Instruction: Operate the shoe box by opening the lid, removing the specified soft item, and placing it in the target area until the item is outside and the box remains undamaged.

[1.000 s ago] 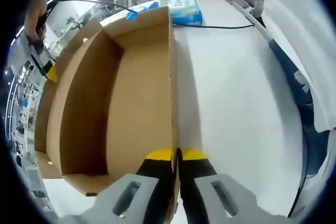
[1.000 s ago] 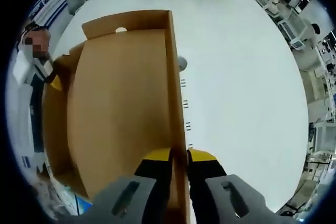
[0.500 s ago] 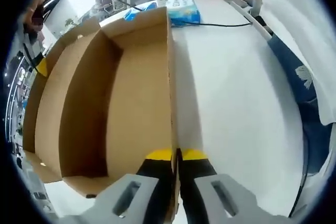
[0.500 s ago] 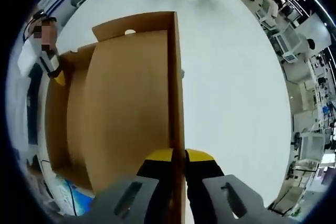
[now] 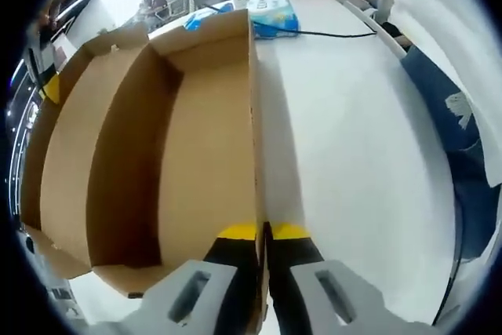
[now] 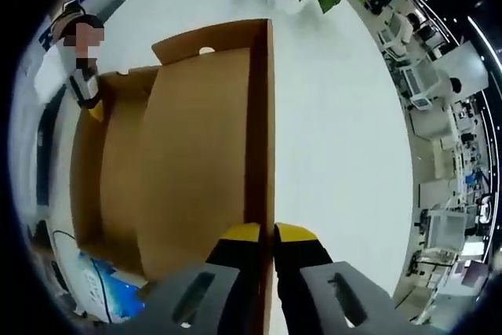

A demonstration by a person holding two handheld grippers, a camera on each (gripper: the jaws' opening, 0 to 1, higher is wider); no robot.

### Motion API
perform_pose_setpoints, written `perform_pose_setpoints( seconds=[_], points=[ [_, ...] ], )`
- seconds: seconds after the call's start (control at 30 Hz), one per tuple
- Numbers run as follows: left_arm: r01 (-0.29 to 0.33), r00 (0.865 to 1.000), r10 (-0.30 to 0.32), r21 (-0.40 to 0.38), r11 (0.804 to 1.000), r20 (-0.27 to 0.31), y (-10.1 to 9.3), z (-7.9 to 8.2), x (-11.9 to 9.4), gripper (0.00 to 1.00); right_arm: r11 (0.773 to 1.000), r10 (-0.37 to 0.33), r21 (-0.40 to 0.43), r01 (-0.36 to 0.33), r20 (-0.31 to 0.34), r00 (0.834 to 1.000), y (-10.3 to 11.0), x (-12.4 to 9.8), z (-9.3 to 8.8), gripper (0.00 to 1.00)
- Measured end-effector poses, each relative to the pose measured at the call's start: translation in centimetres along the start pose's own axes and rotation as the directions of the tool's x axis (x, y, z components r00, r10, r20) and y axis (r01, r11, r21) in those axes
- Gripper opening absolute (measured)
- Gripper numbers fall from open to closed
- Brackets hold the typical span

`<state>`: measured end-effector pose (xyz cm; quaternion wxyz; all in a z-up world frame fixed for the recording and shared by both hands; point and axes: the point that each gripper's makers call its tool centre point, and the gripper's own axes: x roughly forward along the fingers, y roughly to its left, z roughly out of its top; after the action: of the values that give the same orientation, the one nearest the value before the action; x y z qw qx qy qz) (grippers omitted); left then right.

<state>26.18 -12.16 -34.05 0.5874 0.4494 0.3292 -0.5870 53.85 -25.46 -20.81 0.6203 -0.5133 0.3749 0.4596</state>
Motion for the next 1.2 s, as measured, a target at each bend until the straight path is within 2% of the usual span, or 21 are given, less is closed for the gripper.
perform_pose_setpoints(
  seconds=[0.17, 0.27, 0.77, 0.83, 0.93, 1.2],
  points=[
    [0.01, 1.0, -0.01, 0.019, 1.0, -0.013, 0.0, -0.1, 0.2, 0.01, 1.0, -0.017, -0.003, 0.017, 0.006, 1.0, 0.2, -1.1, 0.2, 0.02],
    [0.023, 0.999, -0.021, 0.06, 0.998, -0.027, -0.1, -0.1, 0.1, 0.01, 1.0, -0.025, -0.003, 0.025, 0.006, 1.0, 0.6, -1.7, 0.2, 0.03],
    [0.013, 1.0, -0.012, 0.023, 1.0, -0.016, -0.4, -0.3, 0.1, 0.01, 0.994, -0.106, -0.029, 0.106, 0.006, 0.994, 1.9, -4.5, 1.2, 0.04],
    [0.012, 1.0, -0.011, 0.024, 1.0, -0.018, -0.4, -0.3, 0.1, 0.01, 0.987, -0.144, -0.076, 0.143, -0.005, 0.99, 1.9, -4.8, 1.3, 0.04],
    [0.013, 1.0, -0.012, 0.019, 1.0, -0.017, -0.3, -0.4, 0.1, 0.01, 0.981, -0.17, -0.099, 0.167, -0.013, 0.985, 2.4, -5.1, 1.3, 0.04],
    [0.007, 1.0, -0.007, 0.013, 1.0, -0.02, -0.5, -0.5, 0.3, 0.01, 0.967, -0.23, -0.111, 0.228, -0.006, 0.973, 3.3, -6.7, 1.8, 0.05]
  ],
)
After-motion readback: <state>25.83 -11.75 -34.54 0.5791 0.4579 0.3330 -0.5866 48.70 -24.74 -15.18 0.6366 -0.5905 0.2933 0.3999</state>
